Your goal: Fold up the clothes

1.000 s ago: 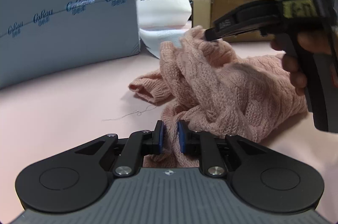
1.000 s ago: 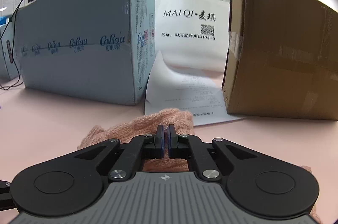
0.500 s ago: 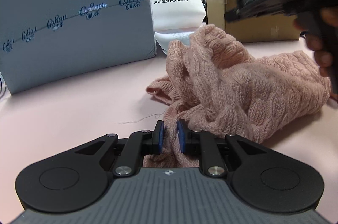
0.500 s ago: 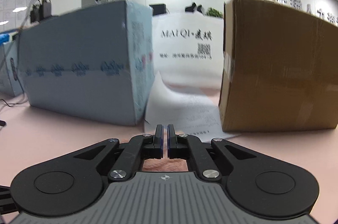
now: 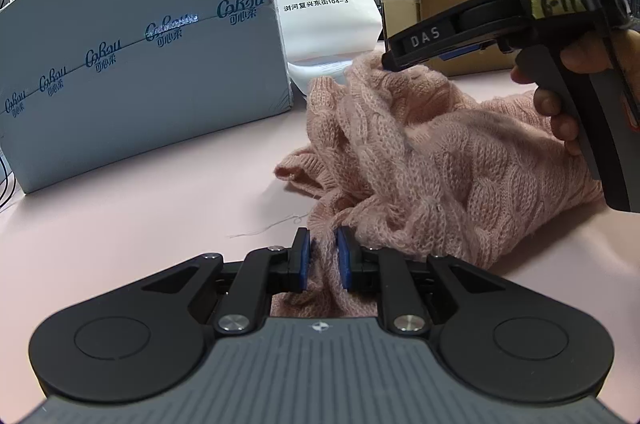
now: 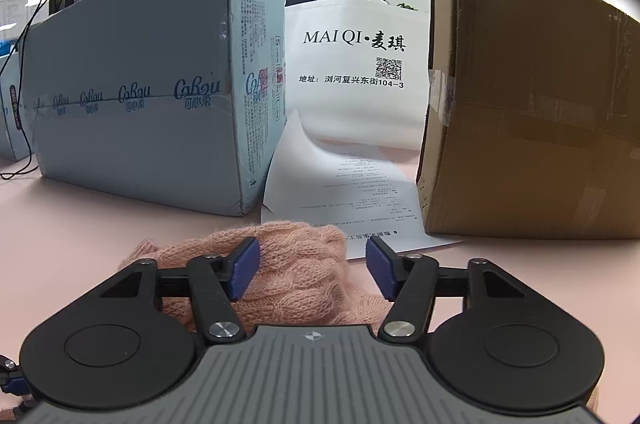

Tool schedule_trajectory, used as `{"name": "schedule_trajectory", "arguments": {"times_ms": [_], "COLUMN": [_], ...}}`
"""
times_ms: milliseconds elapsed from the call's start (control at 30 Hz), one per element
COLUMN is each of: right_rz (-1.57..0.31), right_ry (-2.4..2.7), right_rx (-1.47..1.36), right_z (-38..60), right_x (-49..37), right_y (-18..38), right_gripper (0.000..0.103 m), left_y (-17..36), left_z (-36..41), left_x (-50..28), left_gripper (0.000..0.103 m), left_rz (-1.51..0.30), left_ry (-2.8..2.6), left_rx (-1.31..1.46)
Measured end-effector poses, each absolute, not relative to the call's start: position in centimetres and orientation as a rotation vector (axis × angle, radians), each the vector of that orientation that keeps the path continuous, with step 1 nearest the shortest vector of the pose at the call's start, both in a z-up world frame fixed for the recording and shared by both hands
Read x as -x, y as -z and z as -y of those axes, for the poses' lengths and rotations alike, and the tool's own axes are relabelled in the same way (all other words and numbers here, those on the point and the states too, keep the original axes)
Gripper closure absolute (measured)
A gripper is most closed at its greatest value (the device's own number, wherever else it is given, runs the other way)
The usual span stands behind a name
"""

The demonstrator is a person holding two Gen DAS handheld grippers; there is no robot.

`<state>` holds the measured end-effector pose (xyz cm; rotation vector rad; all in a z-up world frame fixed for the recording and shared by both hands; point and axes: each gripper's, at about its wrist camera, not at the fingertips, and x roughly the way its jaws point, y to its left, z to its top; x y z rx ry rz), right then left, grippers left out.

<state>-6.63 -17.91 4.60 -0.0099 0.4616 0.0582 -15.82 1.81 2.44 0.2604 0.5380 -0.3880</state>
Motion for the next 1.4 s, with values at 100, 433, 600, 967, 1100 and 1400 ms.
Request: {"name": "schedule_trajectory", "arguments": {"times_ms": [100,433,600,967,1100,1400], "right_rz": [-0.501,-0.557,-0.484,-0.3,-0.238,-0.306], "right_ry": [-0.08,-0.088,-0.093,-0.185,-0.256,-0.413], "right_rx": [0.003,0.021,-0.011,-0.092,-0.089,-0.082], "right_z": [17.9,16.9,16.9,18.7,18.5,19.8], "right_x": [5.9,5.2,6.8,13.8,17.3,26.0], "right_y": [-4.1,-3.5,-5.5,-11.7,-13.1,-10.7], "right_gripper": [0.039,0.098,0.099,0.099,0.099,0.099], "left_y": [-2.4,-2.3,-2.2,-2.3,-2.6,-2.9], "left_z": [-1.8,-1.6,-1.8,-3.0,-5.0,-6.9], "left_x": [15.8,15.8,15.5,12.0,10.8,12.0], "left_gripper": [0.089,0.089,0.089,0.091,0.096,0.096], "left_rz": [-0.54,-0.534,-0.539,-0.534,-0.512,-0.473], "left_ry": [0.389,0.381,0.37,0.1,-0.043,-0.104], "left_rx": [-0.256,-0.263,-0.242,-0.229,-0.212,-0.261]}}
